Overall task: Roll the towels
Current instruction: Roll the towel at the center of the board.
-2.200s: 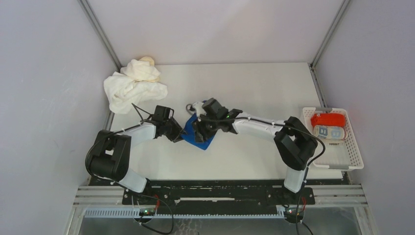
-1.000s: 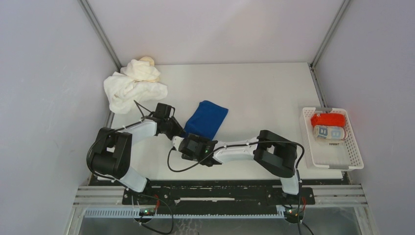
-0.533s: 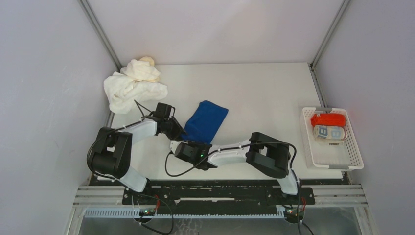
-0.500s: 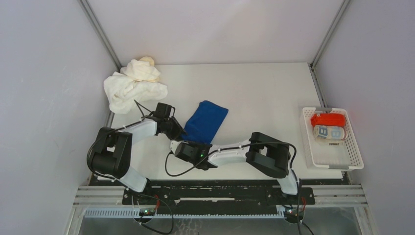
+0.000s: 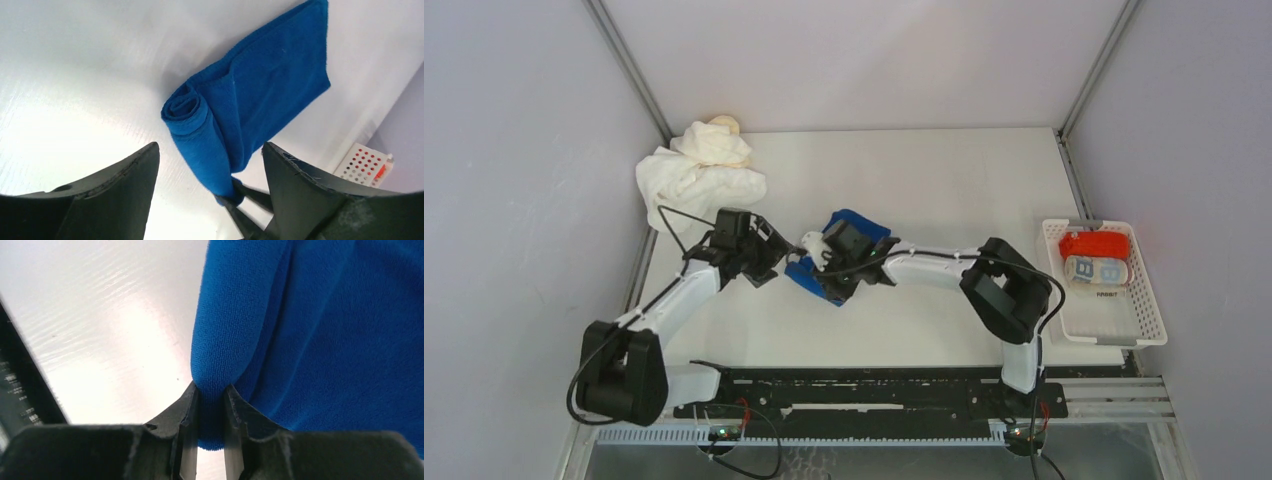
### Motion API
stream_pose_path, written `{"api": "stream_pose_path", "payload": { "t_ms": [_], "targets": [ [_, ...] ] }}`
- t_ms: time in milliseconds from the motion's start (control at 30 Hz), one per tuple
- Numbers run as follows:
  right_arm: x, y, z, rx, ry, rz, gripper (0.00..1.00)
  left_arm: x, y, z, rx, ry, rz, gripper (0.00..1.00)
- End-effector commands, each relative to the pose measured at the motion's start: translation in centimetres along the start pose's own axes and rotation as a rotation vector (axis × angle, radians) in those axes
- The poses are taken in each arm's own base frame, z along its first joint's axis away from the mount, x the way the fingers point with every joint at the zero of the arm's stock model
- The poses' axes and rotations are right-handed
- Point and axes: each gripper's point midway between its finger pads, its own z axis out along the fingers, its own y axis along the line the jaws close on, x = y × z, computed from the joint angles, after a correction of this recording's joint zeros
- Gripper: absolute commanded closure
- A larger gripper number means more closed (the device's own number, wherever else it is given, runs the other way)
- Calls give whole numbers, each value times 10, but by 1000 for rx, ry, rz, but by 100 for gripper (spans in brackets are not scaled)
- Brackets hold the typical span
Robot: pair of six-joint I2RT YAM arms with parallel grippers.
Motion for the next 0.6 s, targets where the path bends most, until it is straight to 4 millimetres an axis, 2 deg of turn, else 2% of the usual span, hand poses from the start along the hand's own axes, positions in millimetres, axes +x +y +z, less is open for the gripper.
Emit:
{"api": "stream_pose_path", "payload": {
  "t_ms": [0, 167, 267, 367, 567],
  "targets": [
    [-16, 24, -24, -425, -58, 304, 82, 0, 2, -14, 42, -36, -19, 18],
    [-24, 11, -27, -655, -96, 518, 82, 11, 7, -12, 60, -5, -28, 15],
    [-17, 4, -24, -731, -92, 642, 82, 15, 10, -10, 74, 0, -38, 14],
    [-11, -3, -17, -764, -73, 718, 81, 18, 11, -8, 88, 5, -42, 13],
    [5, -10, -1, -804, -28, 858, 81, 20, -2, -2, 124, 32, -28, 12]
  ]
}}
